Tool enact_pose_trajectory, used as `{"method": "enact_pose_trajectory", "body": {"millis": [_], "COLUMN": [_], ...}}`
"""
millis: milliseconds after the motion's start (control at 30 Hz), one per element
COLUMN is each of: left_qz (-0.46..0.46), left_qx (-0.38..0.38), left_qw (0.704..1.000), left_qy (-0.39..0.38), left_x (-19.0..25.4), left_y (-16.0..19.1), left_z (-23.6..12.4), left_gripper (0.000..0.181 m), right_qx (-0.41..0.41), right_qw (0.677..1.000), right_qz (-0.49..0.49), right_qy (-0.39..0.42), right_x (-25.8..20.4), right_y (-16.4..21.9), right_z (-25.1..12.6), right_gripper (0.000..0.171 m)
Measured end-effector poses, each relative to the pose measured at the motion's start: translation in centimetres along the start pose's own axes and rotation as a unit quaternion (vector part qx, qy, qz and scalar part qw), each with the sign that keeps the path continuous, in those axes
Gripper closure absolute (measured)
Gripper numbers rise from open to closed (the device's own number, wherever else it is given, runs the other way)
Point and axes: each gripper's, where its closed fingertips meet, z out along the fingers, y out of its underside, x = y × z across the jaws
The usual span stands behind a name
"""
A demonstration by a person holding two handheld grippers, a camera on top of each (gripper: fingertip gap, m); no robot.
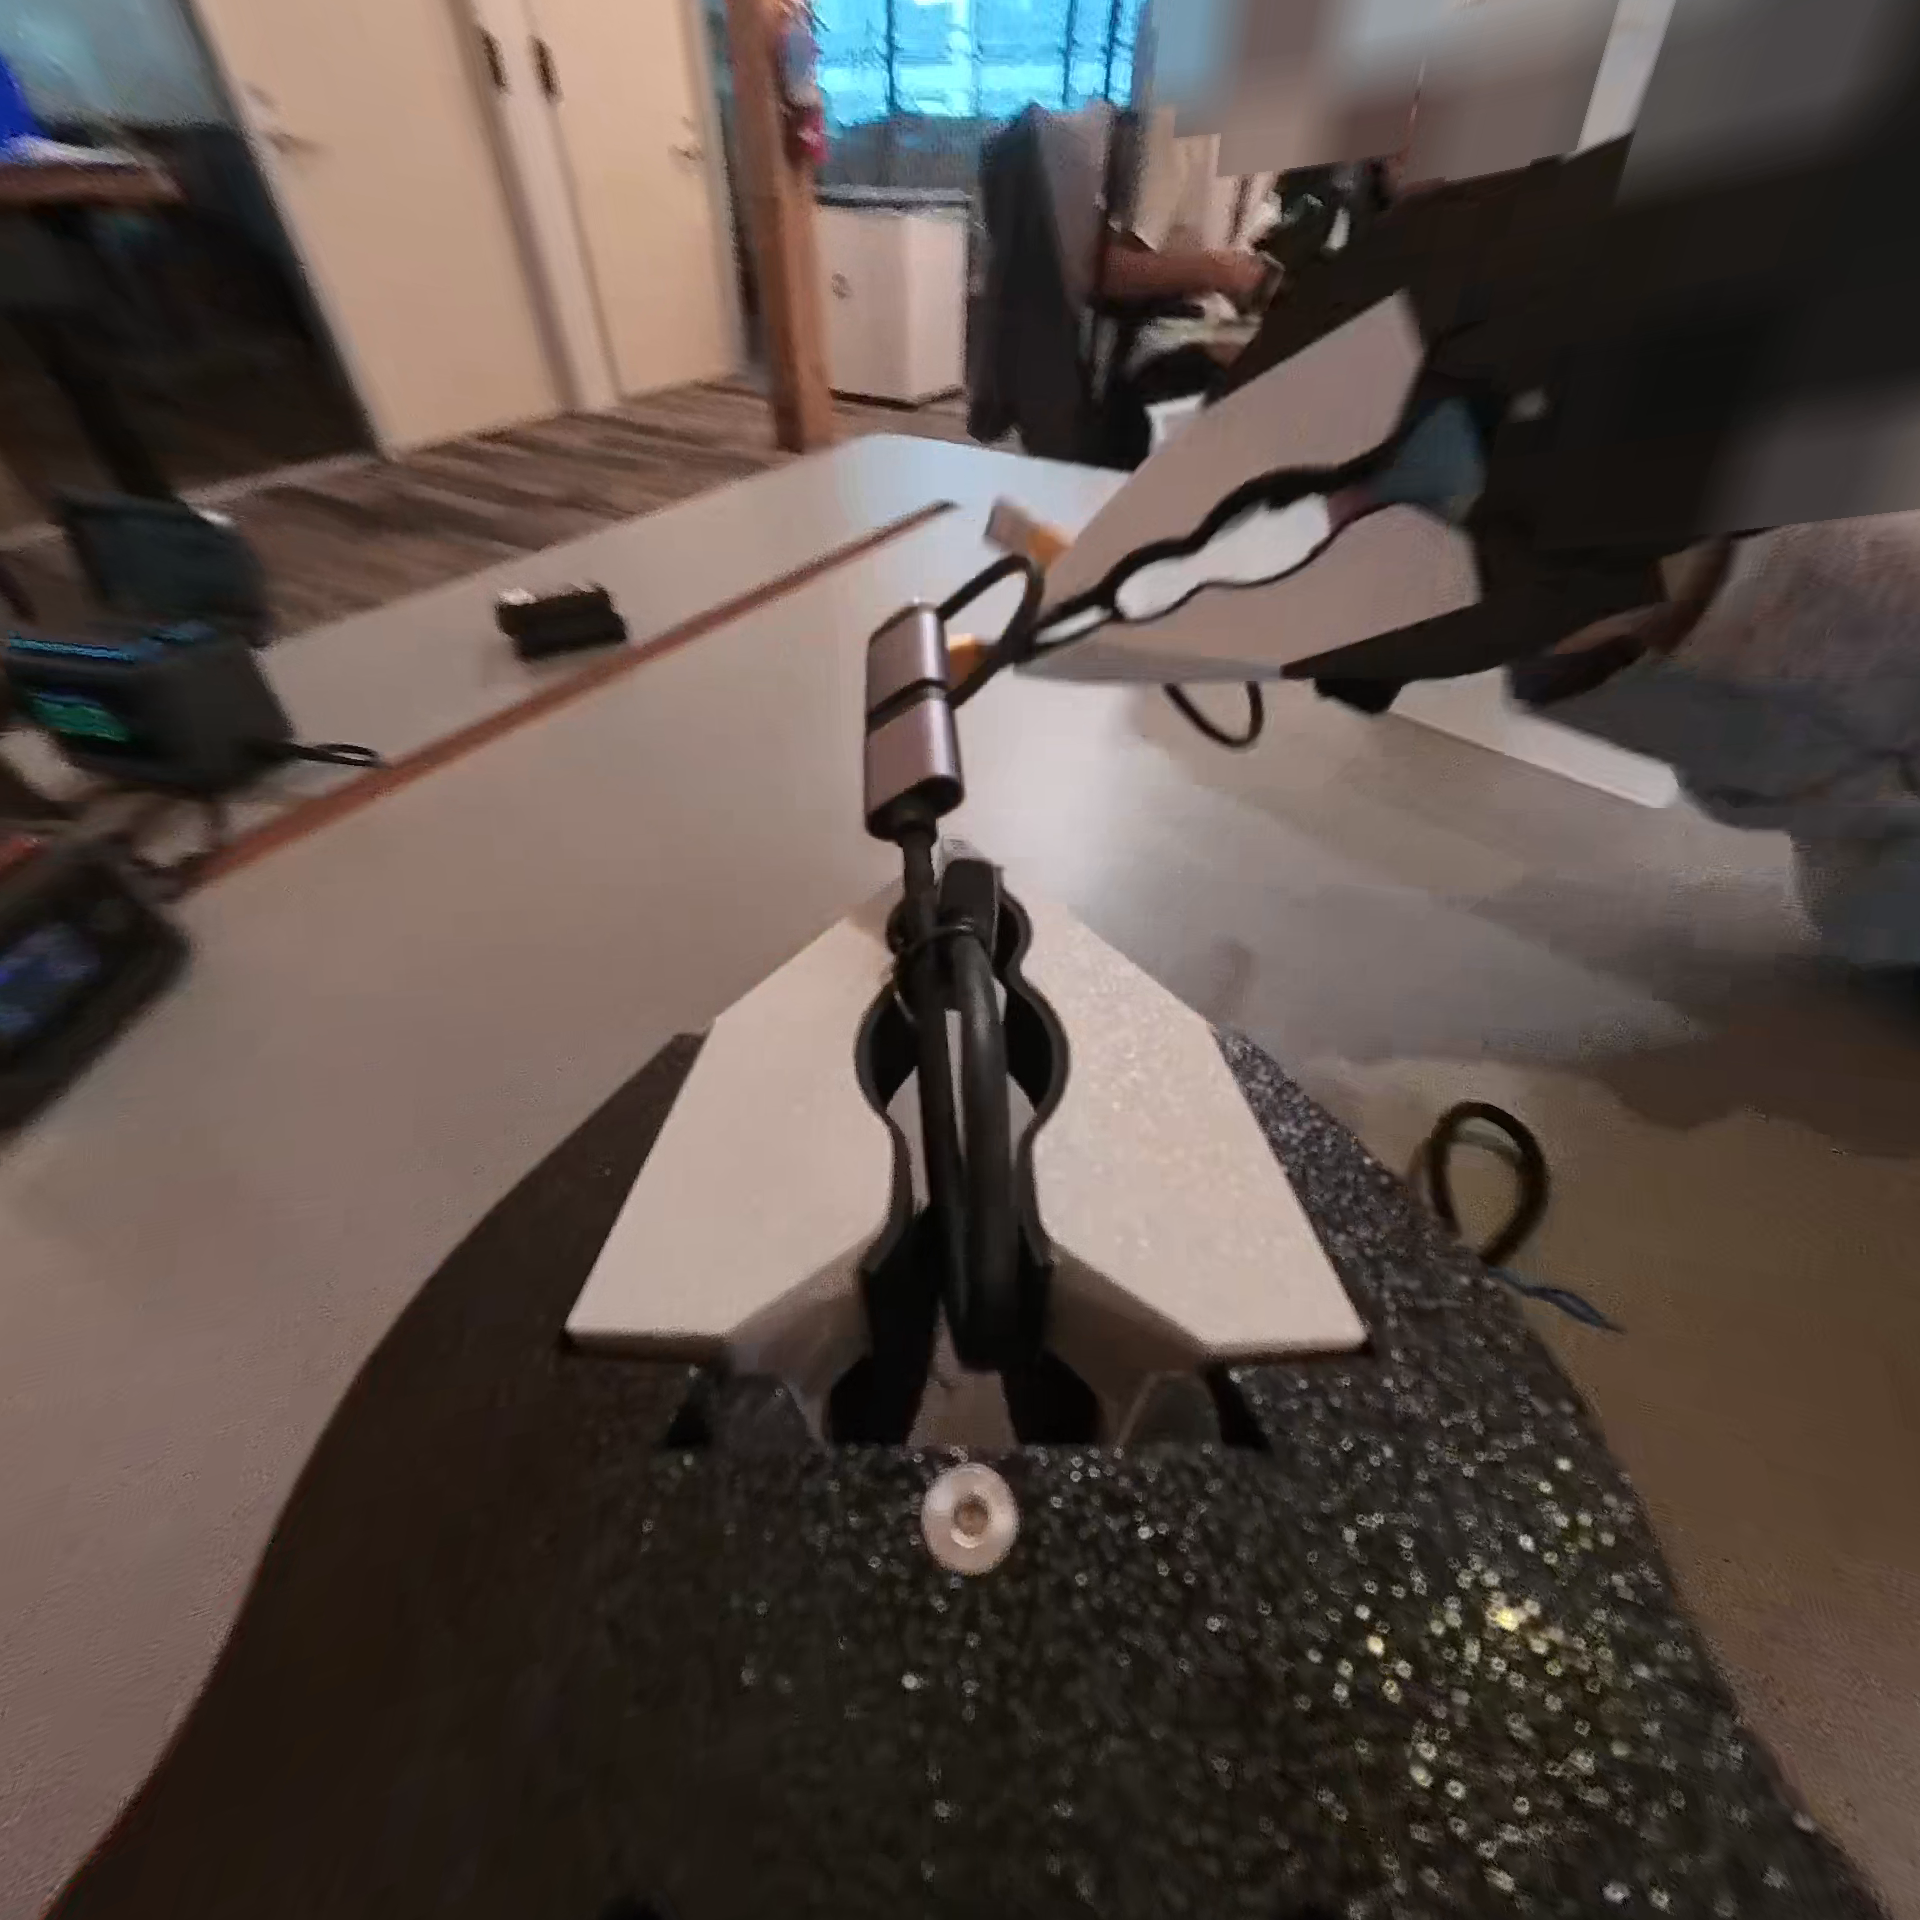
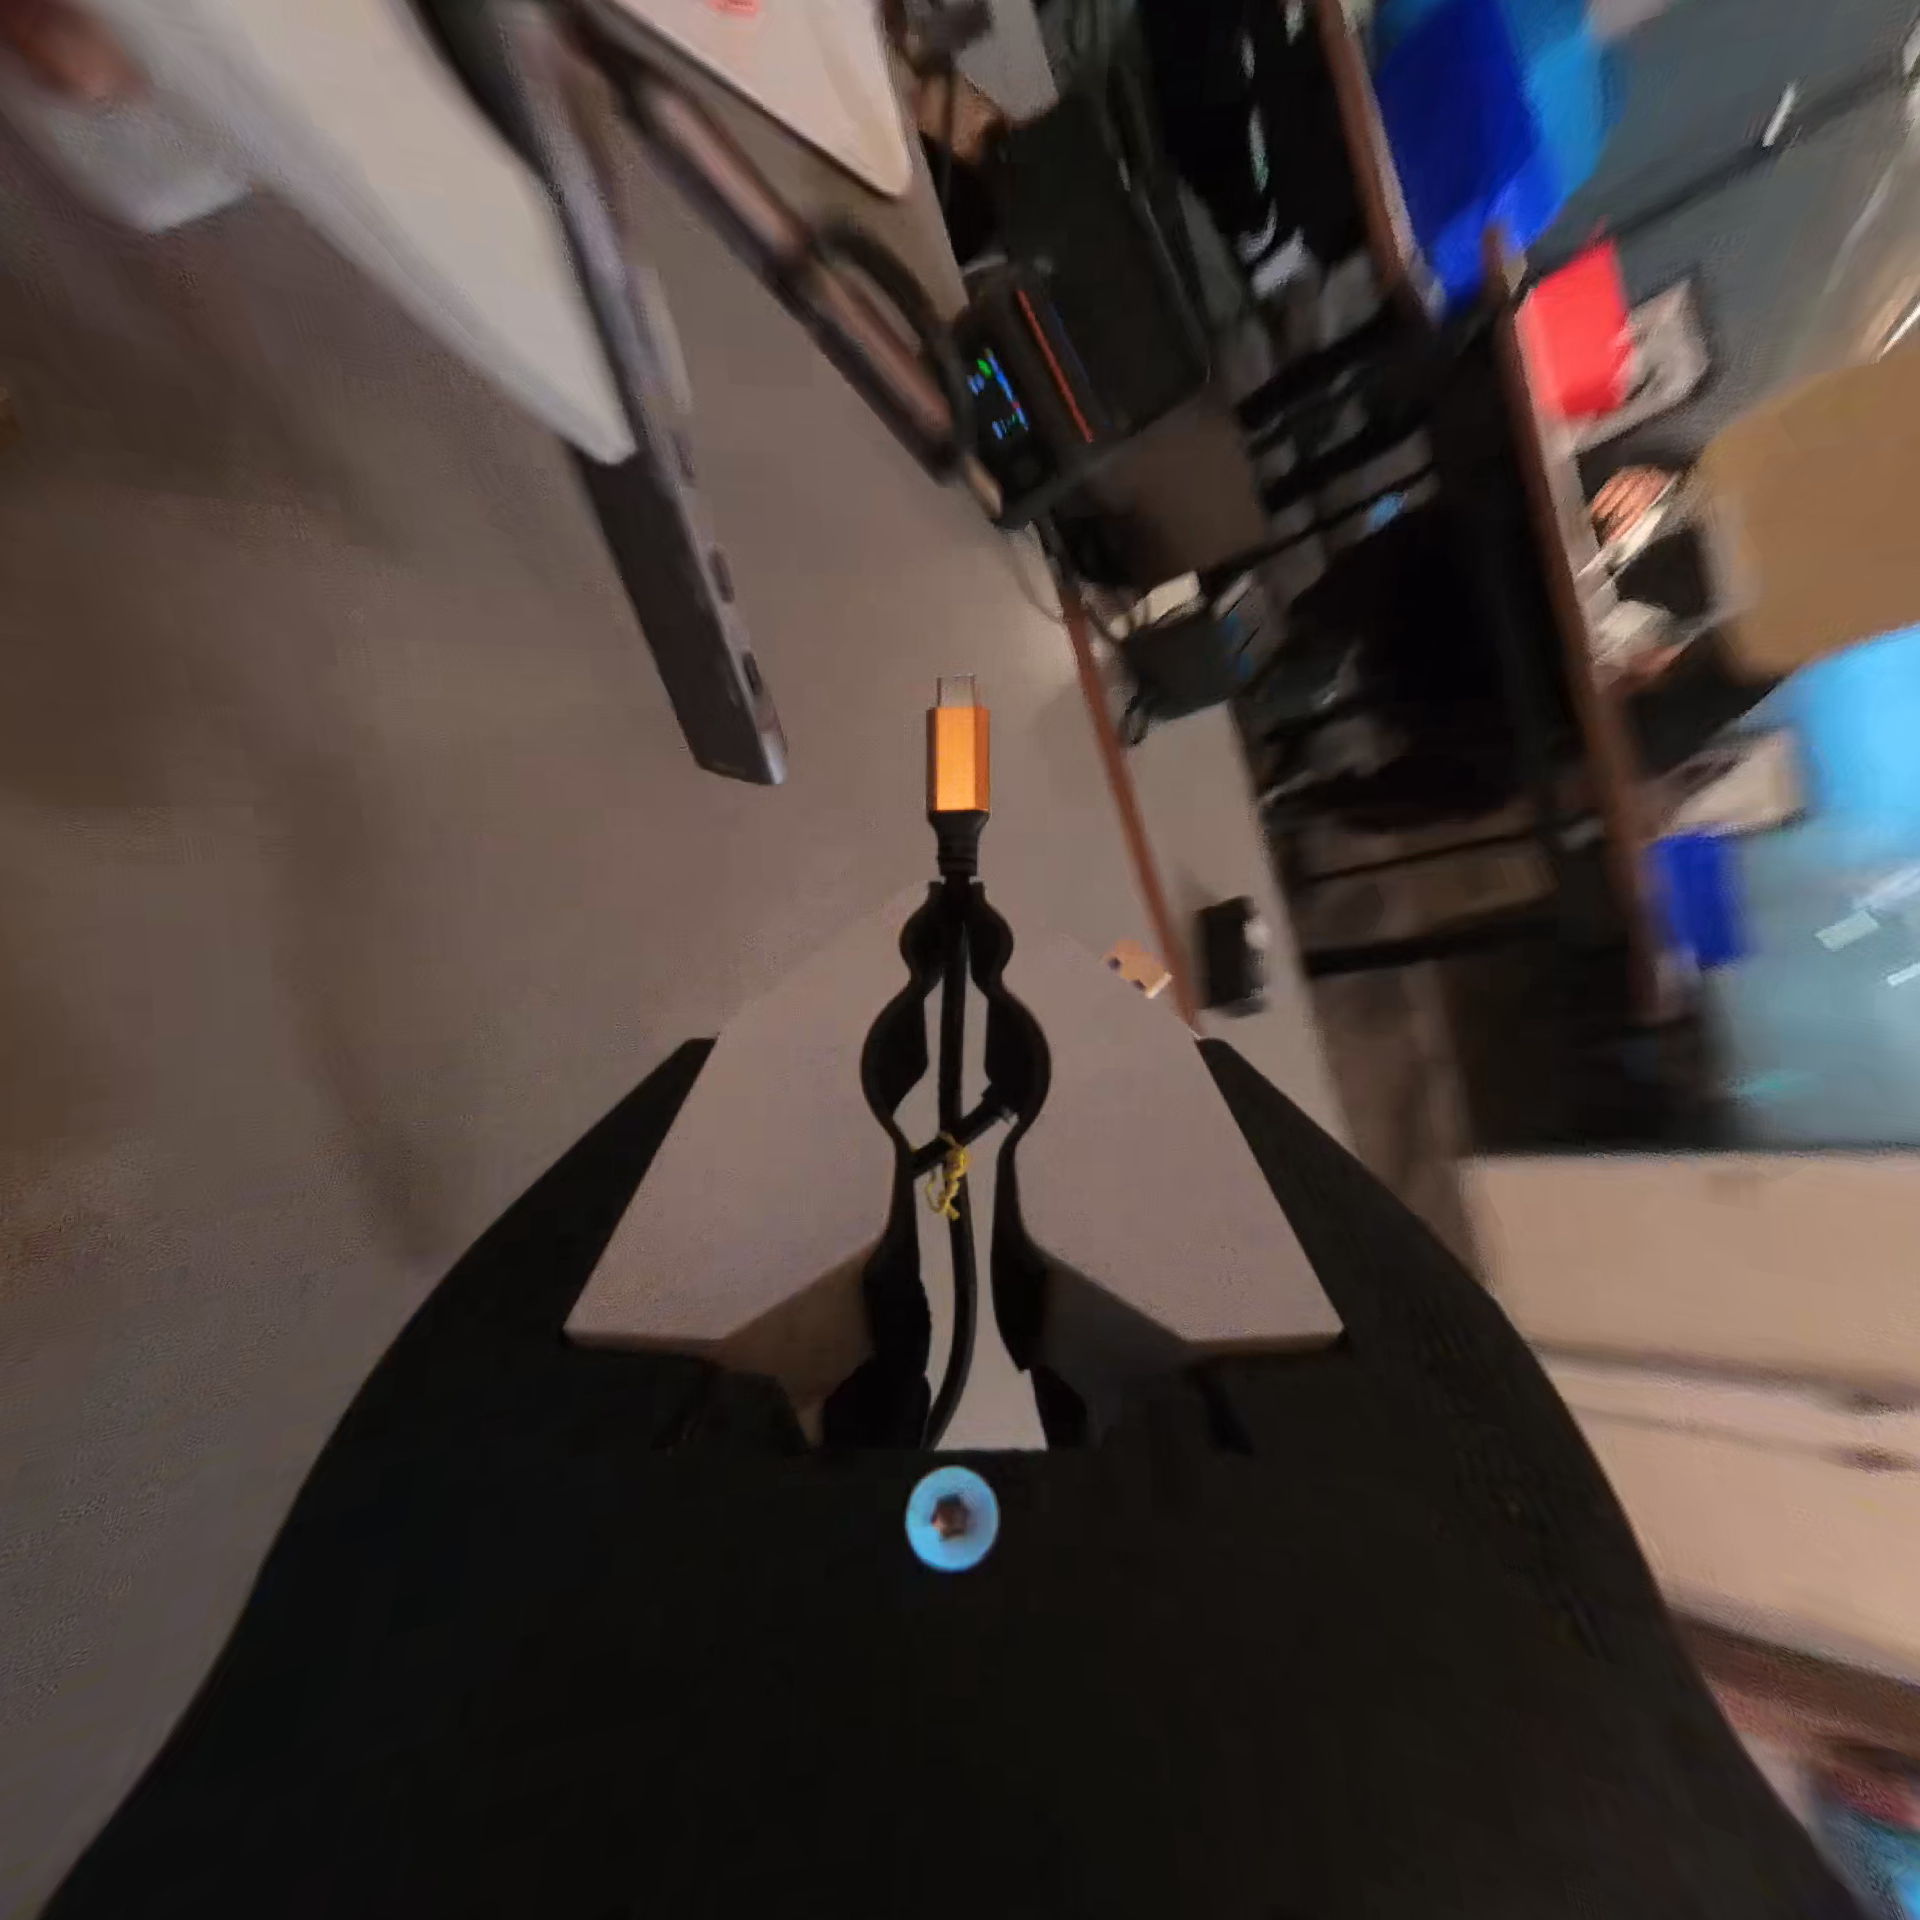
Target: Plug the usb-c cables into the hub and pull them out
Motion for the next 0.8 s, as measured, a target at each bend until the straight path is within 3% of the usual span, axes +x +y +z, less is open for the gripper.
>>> {"method": "enact_pose_trajectory", "body": {"millis": [100, 267, 567, 800], "left_qz": [-0.018, -0.046, -0.022, -0.016], "left_qx": [-0.035, -0.075, -0.106, -0.113], "left_qw": [0.998, 0.985, 0.976, 0.973], "left_qy": [0.054, 0.152, 0.190, 0.199], "left_x": [1.7, 4.5, 6.2, 6.7], "left_y": [1.0, 2.2, 3.5, 3.8], "left_z": [0.6, 0.7, 0.9, 0.9], "left_gripper": [0.174, 0.174, 0.174, 0.174], "right_qx": [0.005, 0.013, -0.015, -0.002], "right_qw": [0.987, 0.929, 0.917, 0.901], "right_qz": [-0.161, -0.366, -0.398, -0.433], "right_qy": [0.025, 0.055, -0.028, -0.034], "right_x": [-1.2, -3.7, -6.1, -6.3], "right_y": [-0.5, -1.5, -0.7, -1.3], "right_z": [-3.1, -5.6, -5.4, -5.4], "right_gripper": [0.170, 0.169, 0.170, 0.170]}}
